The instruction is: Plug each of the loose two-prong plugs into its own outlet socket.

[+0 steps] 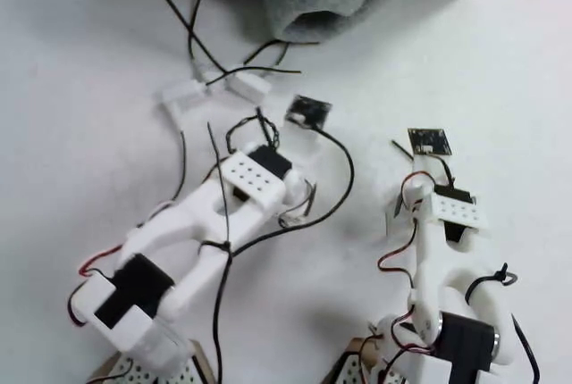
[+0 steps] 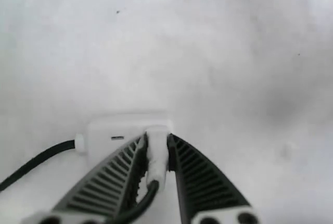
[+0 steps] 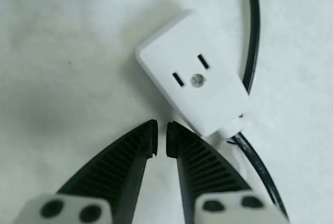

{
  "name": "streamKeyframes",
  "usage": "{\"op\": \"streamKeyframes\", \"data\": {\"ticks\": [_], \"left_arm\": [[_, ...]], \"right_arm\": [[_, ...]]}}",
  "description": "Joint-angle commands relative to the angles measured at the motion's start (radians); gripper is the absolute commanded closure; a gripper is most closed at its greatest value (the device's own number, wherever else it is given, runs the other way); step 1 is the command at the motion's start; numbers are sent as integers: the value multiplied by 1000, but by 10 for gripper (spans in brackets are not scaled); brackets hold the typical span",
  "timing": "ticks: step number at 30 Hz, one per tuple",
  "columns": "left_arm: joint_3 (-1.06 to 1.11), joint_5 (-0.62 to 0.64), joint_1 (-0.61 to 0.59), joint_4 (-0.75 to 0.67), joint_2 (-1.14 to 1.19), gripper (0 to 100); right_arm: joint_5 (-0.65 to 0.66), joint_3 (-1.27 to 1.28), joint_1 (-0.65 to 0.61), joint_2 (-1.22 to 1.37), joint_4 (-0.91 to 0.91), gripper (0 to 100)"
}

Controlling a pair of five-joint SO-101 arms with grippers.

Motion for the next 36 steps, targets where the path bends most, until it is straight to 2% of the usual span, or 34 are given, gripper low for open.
{"op": "streamKeyframes", "data": {"ticks": [1,4,8,11,15,19,21,26,28,30,32,36], "left_arm": [[-9,-204,-53,8,-2,957],[-32,-284,-53,64,-4,874],[-115,-292,-53,176,-2,727],[-186,-292,-54,259,-2,653],[-284,-282,-61,338,-1,646],[-308,-296,-99,353,5,645],[-302,-410,-142,322,5,643],[-290,-1037,-228,304,7,645],[-265,-1217,-245,302,5,645],[-229,-1339,-242,292,7,645],[-186,-1412,-223,247,8,645],[-103,-1422,-180,101,8,645]], "right_arm": [[-3,-2,4,-31,-13,953],[-3,-2,4,-31,-13,953],[-3,-2,4,-31,-13,953],[-3,-2,4,-31,-13,953],[-3,-2,4,-31,-13,953],[-3,-2,4,-31,-13,953],[-3,-2,4,-31,-13,953],[-3,-2,4,-31,-13,953],[-3,-2,4,-31,-13,953],[-3,-2,4,-31,-13,953],[-3,-2,4,-31,-13,953],[-3,-2,4,-31,-13,953]]}}
